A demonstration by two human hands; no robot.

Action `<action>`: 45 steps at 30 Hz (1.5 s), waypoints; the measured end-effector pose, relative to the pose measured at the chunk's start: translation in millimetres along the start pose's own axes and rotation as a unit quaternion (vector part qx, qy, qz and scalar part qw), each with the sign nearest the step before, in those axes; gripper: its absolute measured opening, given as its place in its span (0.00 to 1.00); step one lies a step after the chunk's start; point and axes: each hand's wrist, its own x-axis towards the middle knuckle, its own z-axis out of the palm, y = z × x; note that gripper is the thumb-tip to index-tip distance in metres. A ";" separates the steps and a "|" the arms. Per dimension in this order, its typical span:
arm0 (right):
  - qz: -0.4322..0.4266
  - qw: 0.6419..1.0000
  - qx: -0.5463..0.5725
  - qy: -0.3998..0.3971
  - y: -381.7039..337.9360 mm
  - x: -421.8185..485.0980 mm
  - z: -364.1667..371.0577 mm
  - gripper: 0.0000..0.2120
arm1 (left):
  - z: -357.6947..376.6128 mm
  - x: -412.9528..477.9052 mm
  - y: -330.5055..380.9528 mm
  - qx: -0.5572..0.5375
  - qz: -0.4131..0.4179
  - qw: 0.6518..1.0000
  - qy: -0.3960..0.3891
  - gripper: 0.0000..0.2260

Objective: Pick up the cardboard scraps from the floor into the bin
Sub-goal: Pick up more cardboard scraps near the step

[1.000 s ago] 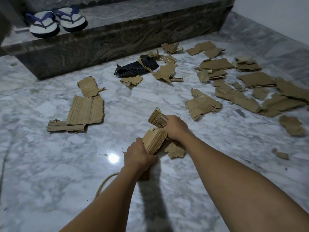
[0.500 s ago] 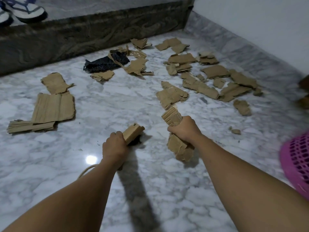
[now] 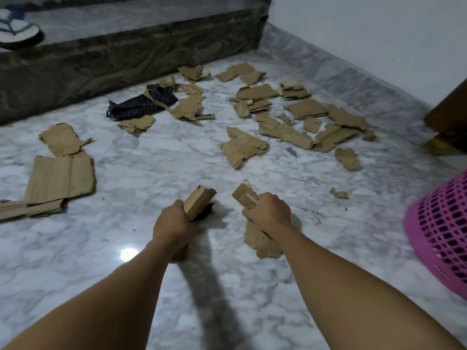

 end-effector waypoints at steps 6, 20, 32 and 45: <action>0.133 0.982 0.122 0.057 38.9 4.1 -31.8 0.13 | 7.7 12.8 25.3 -0.040 0.038 0.998 -0.012 0.15; 0.214 0.957 0.101 0.168 158.7 37.8 -101.5 0.12 | 59.3 21.9 114.6 0.003 0.137 0.989 -0.061 0.15; 0.195 0.950 0.191 0.149 179.0 51.9 -99.8 0.11 | 93.2 23.8 130.7 0.036 0.131 0.988 -0.077 0.16; 0.159 0.974 0.108 0.118 177.3 63.2 -95.5 0.17 | 93.9 28.1 137.2 0.036 0.106 0.990 -0.083 0.17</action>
